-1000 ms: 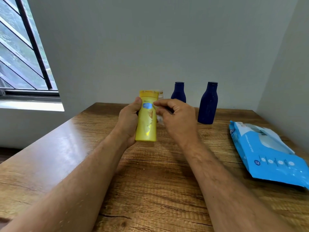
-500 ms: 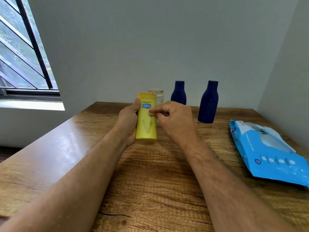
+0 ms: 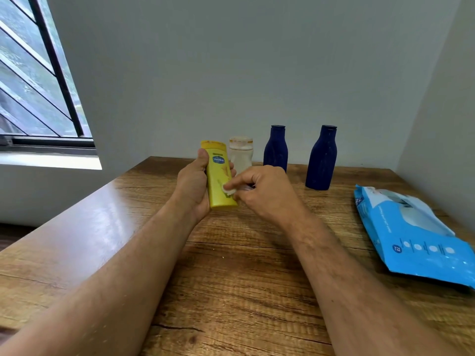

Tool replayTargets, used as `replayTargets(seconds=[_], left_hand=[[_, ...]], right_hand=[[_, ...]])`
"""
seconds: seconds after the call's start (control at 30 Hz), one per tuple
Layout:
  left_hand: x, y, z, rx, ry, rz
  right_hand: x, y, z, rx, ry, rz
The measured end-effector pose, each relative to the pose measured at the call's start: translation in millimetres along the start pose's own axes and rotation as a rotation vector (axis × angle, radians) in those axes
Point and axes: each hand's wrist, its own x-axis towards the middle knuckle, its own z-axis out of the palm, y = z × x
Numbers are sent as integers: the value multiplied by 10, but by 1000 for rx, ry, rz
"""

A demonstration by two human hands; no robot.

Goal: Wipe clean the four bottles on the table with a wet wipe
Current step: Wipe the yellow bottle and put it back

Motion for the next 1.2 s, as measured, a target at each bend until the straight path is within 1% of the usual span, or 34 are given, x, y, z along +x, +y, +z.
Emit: replayTargets(seconds=[0.1, 0.17, 0.23, 0.33, 0.4, 0.43, 0.5, 0.6, 0.73, 0.83, 0.93, 1.0, 1.1, 1.2], left_hand=[[0, -12, 7, -4, -10, -20], [-18, -51, 34, 24, -55, -62], [-35, -87, 50, 54, -128, -118], [-55, -114, 71, 65, -219, -147], [-65, -120, 86, 74, -238, -139], [-67, -116, 86, 73, -231, -133], [-51, -81, 74, 43, -187, -121], [20, -20, 15, -66, -66, -53], [47, -7, 17, -169, 36, 24], [20, -1, 47, -200, 49, 26], [13, 41, 28, -253, 25, 25], [22, 58, 20, -323, 39, 32], [33, 81, 11, -395, 76, 28], [26, 97, -3, -377, 81, 35]], right_hand=[[-1, -30, 27, -11, -15, -38], [4, -60, 60, 13, 21, -62], [18, -76, 65, 31, 120, -83], [40, -86, 43, -2, 280, -83], [45, -82, 23, -5, 303, -58], [43, -75, 14, -7, 280, -52], [24, -65, 0, 7, 167, -33], [-19, -72, 12, 48, -2, -14], [-41, -97, 15, 57, -54, -38], [-5, -66, 25, 122, -15, 23], [34, -18, 48, 230, 115, 129], [37, -8, 42, 319, 202, 173], [33, -45, 17, 447, 282, 181], [55, -118, 48, 574, 272, 145]])
